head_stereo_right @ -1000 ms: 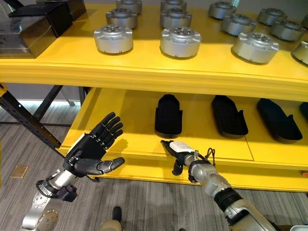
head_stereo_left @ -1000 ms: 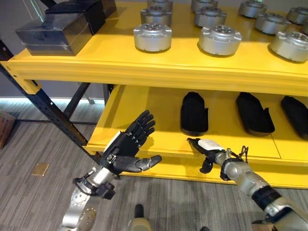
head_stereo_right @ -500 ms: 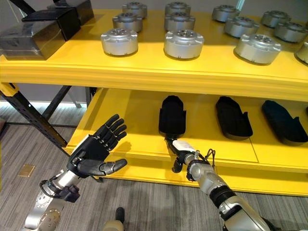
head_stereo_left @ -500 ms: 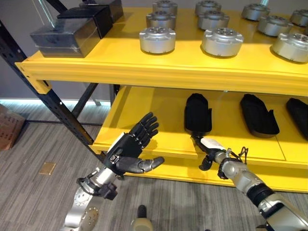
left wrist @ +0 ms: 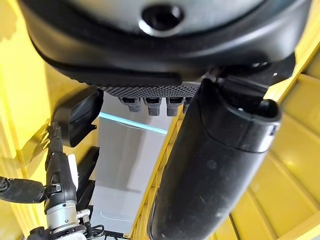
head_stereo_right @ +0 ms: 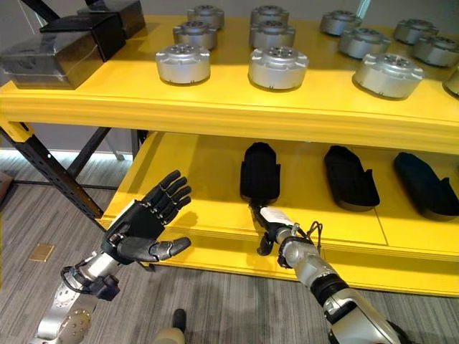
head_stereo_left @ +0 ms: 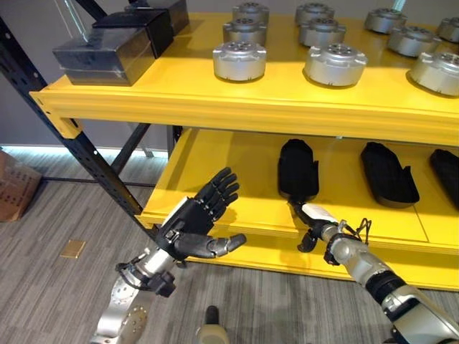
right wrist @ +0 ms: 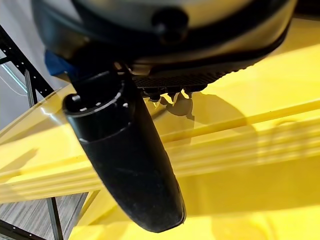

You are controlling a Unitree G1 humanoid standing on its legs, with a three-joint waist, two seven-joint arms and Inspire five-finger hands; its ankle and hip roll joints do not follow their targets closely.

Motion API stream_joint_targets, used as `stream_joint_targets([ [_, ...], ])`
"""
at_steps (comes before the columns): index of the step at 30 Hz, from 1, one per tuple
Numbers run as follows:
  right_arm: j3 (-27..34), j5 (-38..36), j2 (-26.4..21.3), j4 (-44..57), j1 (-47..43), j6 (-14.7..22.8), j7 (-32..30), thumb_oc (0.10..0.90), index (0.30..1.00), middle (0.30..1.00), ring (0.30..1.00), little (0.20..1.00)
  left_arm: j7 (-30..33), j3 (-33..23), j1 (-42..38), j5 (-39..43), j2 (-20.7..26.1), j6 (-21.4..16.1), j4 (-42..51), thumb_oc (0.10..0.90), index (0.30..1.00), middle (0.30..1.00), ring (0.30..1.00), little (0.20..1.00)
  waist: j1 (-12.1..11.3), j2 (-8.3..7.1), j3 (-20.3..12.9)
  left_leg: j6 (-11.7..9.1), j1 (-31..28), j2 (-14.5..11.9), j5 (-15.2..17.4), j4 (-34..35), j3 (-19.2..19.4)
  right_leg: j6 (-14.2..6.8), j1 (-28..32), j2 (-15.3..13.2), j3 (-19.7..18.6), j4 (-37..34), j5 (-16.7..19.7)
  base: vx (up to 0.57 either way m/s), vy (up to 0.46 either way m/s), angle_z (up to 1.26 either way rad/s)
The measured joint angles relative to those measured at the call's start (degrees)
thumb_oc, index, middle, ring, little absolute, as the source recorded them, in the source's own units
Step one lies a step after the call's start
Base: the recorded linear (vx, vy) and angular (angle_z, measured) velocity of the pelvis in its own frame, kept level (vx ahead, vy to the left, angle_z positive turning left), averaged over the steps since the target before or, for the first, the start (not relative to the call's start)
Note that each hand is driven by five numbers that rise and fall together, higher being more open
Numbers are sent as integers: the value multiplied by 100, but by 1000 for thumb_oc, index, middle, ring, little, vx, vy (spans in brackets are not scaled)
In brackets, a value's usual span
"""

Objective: Move parts from the plastic box to the shelf.

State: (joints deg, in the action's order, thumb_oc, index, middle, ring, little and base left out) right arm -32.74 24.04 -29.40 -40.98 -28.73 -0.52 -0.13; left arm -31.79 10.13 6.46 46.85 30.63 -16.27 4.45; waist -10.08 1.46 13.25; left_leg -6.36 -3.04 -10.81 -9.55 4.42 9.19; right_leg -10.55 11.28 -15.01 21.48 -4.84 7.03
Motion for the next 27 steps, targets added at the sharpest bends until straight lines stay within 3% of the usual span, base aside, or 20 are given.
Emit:
stream_joint_targets([
  [7, 2, -7, -1, -45, -52, 9, 32, 900, 1000, 1000, 1000, 1000, -1, 3, -32, 1, 0, 0, 0, 900, 1000, 1000, 1000, 1000, 9, 0, 0, 0, 3, -1, 0, 0, 3, -2, -4, 0, 0, 0, -3, 0, 0, 0],
  [14, 267, -308, -20, 591, 395, 16, 211, 900, 1000, 1000, 1000, 1000, -18, 2, 12, 1, -21, -6, -4, 900, 1000, 1000, 1000, 1000, 38, 0, 0, 1, 20, 0, 0, 5, 8, -5, -27, 0, 0, 1, -24, 0, 0, 0],
  [16, 484, -596, -170, 1477, 923, 57, 538, 900, 1000, 1000, 1000, 1000, -20, -11, 156, 1, -64, -22, -6, 900, 1000, 1000, 1000, 1000, 69, -3, 0, -5, 53, -5, 5, 5, 16, -11, -72, 4, -6, 3, -30, 0, 0, 0],
  [17, 504, -1033, -482, 2556, 1535, 147, 999, 900, 1000, 1000, 1000, 1000, -19, -19, 270, -2, -65, -27, -35, 900, 1000, 1000, 1000, 1000, 96, -18, 3, -7, 87, -9, 3, 4, 4, -28, -90, 20, -1, 0, -19, 8, -30, 3],
  [19, 472, -1282, -529, 3192, 1817, 224, 1561, 900, 1000, 1000, 1000, 1000, -13, -33, 335, -4, -71, -35, -108, 900, 1000, 1000, 1000, 1000, 256, -72, 1, -25, 76, -18, -4, 4, 14, -34, -83, 31, -12, -1, -27, -12, -64, 0],
  [20, 337, -1614, -726, 3679, 2030, 285, 2251, 900, 1000, 1000, 1000, 1000, -2, -34, 330, -4, -61, -46, -112, 900, 1000, 1000, 1000, 1000, 351, -163, 4, -52, 80, -18, -15, 4, 18, -41, -88, 31, -16, -2, -33, -29, -70, -3],
  [22, 203, -1930, -990, 3951, 2097, 309, 2829, 900, 1000, 1000, 1000, 1000, 2, -34, 316, -4, -44, -62, -112, 900, 1000, 1000, 1000, 1000, 358, -272, 8, -18, 80, -23, 24, 4, 27, -33, -97, 32, -34, -3, -41, -18, -38, -2],
  [26, 225, -2648, -1282, 4205, 2091, 381, 3297, 900, 1000, 1000, 1000, 1000, 19, -31, 335, -2, 23, -173, -111, 900, 1000, 1000, 1000, 1000, 337, -399, 8, -27, 80, -28, 34, 6, 58, -8, -117, 27, -54, -4, -60, -1, -15, -4],
  [27, 275, -3232, -1221, 4331, 2092, 400, 3475, 900, 1000, 1000, 1000, 1000, 33, -18, 335, -3, 23, -176, -112, 900, 1000, 1000, 1000, 1000, 340, -424, 8, -25, 80, -29, 33, 6, 59, -8, -118, 27, -56, -4, -60, 0, 0, 0],
])
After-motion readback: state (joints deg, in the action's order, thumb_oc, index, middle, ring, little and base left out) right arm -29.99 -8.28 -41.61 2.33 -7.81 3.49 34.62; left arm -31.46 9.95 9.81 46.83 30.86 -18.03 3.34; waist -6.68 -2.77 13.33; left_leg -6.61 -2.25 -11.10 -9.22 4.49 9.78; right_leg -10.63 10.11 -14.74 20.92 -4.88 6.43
